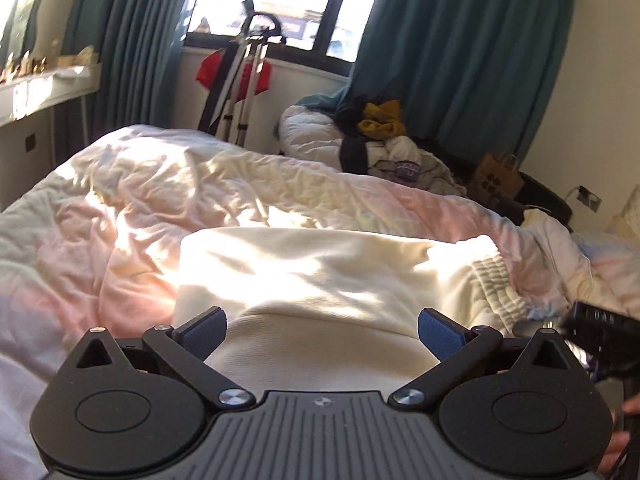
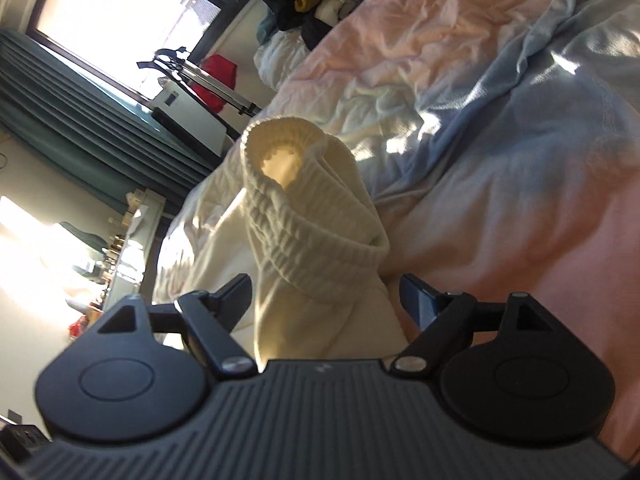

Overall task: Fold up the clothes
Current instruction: 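Grasp the sweatpants body with the left gripper while the right gripper holds the cuff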

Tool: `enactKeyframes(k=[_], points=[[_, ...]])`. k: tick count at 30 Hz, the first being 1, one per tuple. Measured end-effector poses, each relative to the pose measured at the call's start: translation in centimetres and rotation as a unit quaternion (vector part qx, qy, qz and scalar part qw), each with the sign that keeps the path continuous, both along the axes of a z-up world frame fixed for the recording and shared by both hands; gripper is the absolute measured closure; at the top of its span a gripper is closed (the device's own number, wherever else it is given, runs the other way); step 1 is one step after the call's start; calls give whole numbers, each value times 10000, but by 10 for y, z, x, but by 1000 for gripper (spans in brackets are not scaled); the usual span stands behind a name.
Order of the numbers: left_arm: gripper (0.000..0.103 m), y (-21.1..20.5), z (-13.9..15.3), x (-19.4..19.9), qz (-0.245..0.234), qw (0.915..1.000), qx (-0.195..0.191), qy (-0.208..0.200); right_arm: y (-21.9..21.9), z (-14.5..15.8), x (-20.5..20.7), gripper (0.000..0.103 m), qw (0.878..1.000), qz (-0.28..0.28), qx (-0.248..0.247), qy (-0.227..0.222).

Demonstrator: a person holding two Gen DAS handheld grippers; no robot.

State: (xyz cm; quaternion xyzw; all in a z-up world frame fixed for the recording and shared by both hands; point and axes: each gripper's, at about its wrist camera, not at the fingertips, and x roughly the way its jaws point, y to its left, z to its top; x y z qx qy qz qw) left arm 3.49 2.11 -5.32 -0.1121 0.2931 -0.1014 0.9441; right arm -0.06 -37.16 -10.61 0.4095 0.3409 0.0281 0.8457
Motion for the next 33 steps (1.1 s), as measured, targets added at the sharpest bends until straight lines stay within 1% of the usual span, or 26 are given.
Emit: enactKeyframes(k=[2, 4, 8, 12, 14, 15, 18, 20, 23, 26, 28, 30, 32, 33], points=[[0, 19, -1, 7, 200, 9992, -275, 231, 3, -8, 2, 19, 9996, -35, -143, 225], [0, 35, -4, 14, 342, 9965, -602, 464, 7, -12, 6, 19, 9997, 112, -35, 219], [0, 45, -17, 26, 490, 9920, -815, 825, 15, -22, 18, 19, 9992, 285, -28, 272], [0, 55, -31, 38, 637, 9856, -1025, 1185, 23, -33, 30, 19, 9985, 425, -79, 344], [2, 60, -38, 44, 708, 9816, -1131, 1363, 28, -38, 36, 13, 9980, 494, -105, 380], [2, 61, -40, 45, 705, 9802, -1194, 1416, 30, -40, 39, 12, 9978, 527, -110, 394], [3, 65, -47, 47, 695, 9754, -1381, 1574, 32, -43, 47, 11, 9976, 621, 110, 278], [5, 65, -48, 47, 690, 9745, -1417, 1598, 30, -40, 45, 10, 9980, 533, 307, 161], [5, 66, -49, 47, 709, 9730, -1481, 1624, 20, -36, 35, 11, 9940, 401, 1000, -176], [4, 65, -52, 50, 689, 9728, -1462, 1661, 17, -32, 33, 11, 9881, 421, 1394, -499], [3, 67, -57, 53, 712, 9710, -1485, 1733, 22, -32, 36, 11, 9909, 499, 1171, -435], [3, 68, -60, 54, 688, 9687, -1591, 1778, 29, -36, 41, 11, 9943, 593, 851, -238], [5, 69, -63, 55, 663, 9662, -1696, 1822, 33, -40, 44, 23, 9959, 608, 653, -120], [7, 69, -65, 55, 651, 9649, -1751, 1844, 34, -42, 44, 26, 9965, 585, 593, -92]])
